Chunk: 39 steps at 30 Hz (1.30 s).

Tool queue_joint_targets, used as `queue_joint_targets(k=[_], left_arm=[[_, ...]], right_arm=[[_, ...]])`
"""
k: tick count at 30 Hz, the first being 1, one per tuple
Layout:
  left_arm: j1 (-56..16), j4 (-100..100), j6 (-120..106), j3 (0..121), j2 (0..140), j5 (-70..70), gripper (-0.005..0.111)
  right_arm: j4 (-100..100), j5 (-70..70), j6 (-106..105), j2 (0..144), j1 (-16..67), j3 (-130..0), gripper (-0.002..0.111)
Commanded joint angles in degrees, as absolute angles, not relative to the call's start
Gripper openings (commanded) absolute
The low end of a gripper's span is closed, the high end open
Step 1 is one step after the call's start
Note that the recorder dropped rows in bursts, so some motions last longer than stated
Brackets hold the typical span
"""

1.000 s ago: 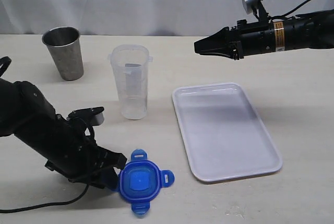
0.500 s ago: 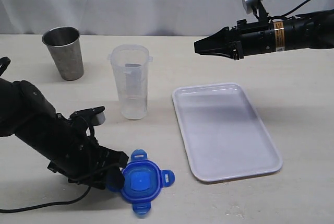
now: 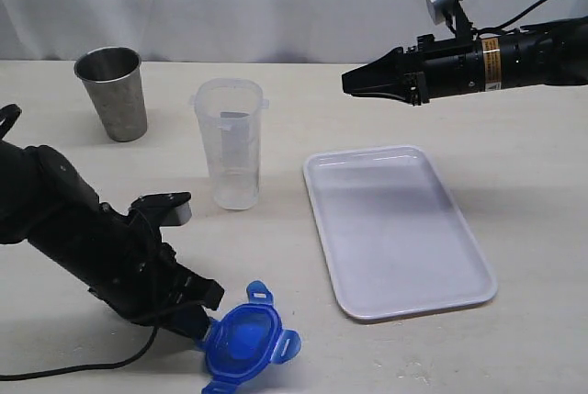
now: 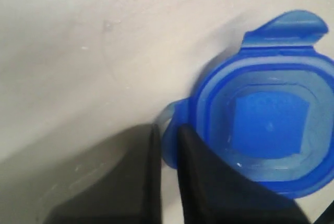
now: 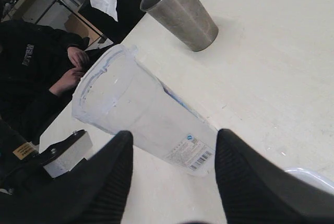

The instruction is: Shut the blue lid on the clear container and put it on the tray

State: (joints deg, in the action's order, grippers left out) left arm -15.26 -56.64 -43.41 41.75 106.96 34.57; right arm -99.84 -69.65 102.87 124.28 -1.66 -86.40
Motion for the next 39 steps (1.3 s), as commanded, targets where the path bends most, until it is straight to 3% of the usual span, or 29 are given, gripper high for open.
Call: queue_joint_targets(k=[1, 11, 17, 22, 31, 39], left_arm=[[-15.34, -56.10, -45.95, 42.56, 107.44, 33.30, 0.000], [-15.34, -43.54, -45.03, 49.58, 95.77, 35.89, 0.000], [-15.34, -26.08, -31.21, 49.32, 96.70, 36.67, 0.000], [-15.34, -22.74, -29.99, 49.32, 97.58, 33.89, 0.000], [-15.34, -18.66, -29.89, 49.32, 101.04, 32.03, 0.036], [-15.34, -21.88, -30.16, 49.32, 101.90, 34.44, 0.043]], right_arm=[[-99.95, -69.96, 102.78, 124.09, -1.96, -86.23, 0.047], [-99.95, -69.96, 102.57, 124.09, -1.96, -86.23, 0.047], [-99.95, -69.96, 102.57, 124.09, -1.96, -86.23, 0.047], [-99.95, -69.96, 102.59, 124.09, -1.96, -86.23, 0.047], [-99.95, -69.96, 102.59, 124.09, -1.96, -86.23, 0.047], [-99.95, -69.96, 102.59, 124.09, -1.84, -86.23, 0.047]])
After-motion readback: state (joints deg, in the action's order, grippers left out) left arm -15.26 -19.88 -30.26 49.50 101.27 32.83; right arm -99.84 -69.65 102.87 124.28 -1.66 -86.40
